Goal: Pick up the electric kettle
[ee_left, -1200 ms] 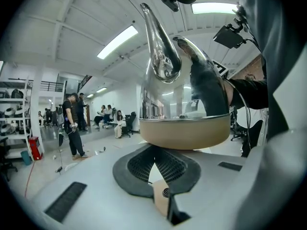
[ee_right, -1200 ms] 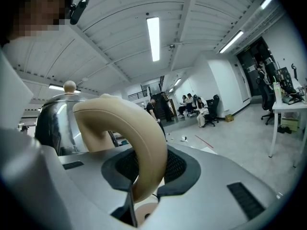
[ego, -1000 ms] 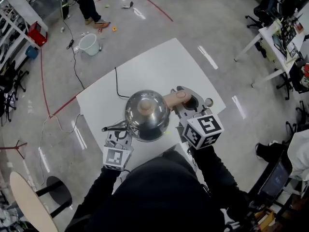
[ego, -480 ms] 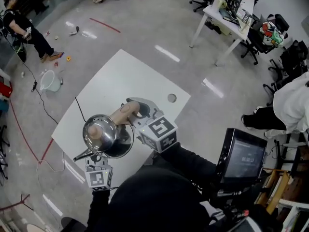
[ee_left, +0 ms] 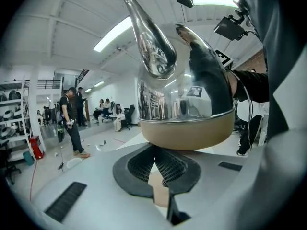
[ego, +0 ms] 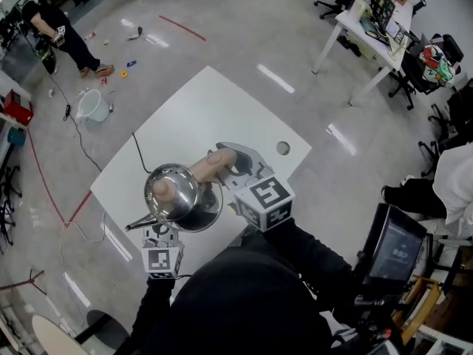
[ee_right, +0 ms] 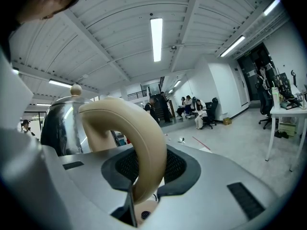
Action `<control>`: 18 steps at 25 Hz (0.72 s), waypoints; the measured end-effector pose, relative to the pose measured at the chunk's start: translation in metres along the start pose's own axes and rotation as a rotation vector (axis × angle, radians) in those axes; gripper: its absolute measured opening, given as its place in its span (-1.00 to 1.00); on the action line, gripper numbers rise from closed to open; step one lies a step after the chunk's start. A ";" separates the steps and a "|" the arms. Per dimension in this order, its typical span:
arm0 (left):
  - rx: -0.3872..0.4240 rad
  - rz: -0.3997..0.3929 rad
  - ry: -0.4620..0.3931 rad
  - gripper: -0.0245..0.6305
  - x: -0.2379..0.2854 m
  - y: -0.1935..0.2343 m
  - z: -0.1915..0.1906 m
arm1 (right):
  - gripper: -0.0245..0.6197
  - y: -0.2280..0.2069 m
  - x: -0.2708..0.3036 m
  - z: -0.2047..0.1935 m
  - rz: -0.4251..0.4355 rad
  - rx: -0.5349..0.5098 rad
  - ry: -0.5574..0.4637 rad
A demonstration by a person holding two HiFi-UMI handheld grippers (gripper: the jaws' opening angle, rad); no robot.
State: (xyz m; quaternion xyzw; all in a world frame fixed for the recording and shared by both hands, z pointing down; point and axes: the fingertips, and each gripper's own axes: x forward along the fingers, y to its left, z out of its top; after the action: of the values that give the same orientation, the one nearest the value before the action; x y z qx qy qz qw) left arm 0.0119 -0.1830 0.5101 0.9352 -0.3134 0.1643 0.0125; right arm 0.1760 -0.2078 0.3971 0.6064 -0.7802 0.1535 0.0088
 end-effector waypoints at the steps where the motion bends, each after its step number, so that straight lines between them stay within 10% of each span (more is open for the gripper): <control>1: -0.002 -0.003 -0.001 -0.87 0.001 -0.002 0.001 | -0.65 0.000 -0.002 0.002 0.000 -0.003 0.002; 18: 0.000 0.031 0.042 -0.87 -0.016 0.020 -0.024 | -0.65 0.036 0.011 -0.006 0.099 -0.056 -0.058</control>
State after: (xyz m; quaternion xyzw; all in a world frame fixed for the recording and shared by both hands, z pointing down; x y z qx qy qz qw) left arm -0.0188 -0.1864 0.5260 0.9267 -0.3272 0.1842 0.0165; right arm 0.1375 -0.2093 0.3966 0.5705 -0.8133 0.1143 -0.0042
